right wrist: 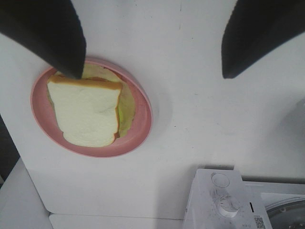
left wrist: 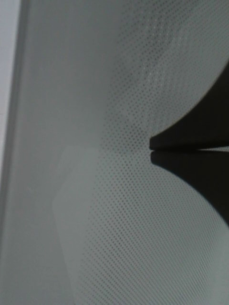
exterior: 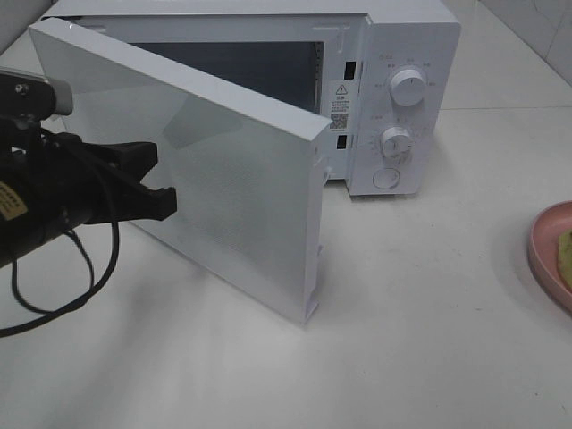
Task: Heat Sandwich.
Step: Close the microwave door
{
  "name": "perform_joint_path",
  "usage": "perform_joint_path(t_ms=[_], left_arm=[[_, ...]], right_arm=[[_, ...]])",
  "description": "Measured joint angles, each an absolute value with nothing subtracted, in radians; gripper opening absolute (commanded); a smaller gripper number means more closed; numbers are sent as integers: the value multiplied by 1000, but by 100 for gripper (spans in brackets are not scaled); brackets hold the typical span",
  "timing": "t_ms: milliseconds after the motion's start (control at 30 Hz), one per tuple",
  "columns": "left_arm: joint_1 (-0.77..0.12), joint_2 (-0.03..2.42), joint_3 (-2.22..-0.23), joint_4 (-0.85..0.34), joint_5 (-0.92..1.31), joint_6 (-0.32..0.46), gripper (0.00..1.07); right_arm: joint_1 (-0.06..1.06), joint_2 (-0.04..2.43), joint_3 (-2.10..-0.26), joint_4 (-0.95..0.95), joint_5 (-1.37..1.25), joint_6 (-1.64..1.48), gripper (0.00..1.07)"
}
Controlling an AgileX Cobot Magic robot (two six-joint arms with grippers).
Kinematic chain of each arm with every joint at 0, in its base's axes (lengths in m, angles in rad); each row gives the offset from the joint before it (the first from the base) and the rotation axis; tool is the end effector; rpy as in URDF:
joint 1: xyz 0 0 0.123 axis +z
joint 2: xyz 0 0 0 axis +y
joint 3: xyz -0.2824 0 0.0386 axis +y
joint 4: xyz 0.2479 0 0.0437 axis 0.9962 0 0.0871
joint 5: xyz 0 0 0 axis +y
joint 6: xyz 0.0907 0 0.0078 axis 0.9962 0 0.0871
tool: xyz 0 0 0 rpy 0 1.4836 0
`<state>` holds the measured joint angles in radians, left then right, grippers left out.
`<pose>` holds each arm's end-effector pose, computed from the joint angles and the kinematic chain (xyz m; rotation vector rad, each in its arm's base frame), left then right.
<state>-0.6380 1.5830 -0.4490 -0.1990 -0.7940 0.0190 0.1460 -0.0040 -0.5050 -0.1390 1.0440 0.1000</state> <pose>0.2273 -0.1526 0.1752 0.3748 1.8115 -0.4033 -0.0041 -0.0116 0.2805 -0.0405 2.0106 -0.0088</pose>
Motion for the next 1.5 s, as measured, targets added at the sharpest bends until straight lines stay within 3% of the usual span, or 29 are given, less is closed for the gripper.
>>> perform_joint_path(t_ms=[600, 1500], left_arm=[[-785, 1782, -792, -273, -680, 19, 0], [-801, 2004, -1175, -287, -522, 40, 0]], right_arm=[[146, -4, -505, -139, 1044, 100, 76], [146, -4, -505, -139, 1044, 100, 76]])
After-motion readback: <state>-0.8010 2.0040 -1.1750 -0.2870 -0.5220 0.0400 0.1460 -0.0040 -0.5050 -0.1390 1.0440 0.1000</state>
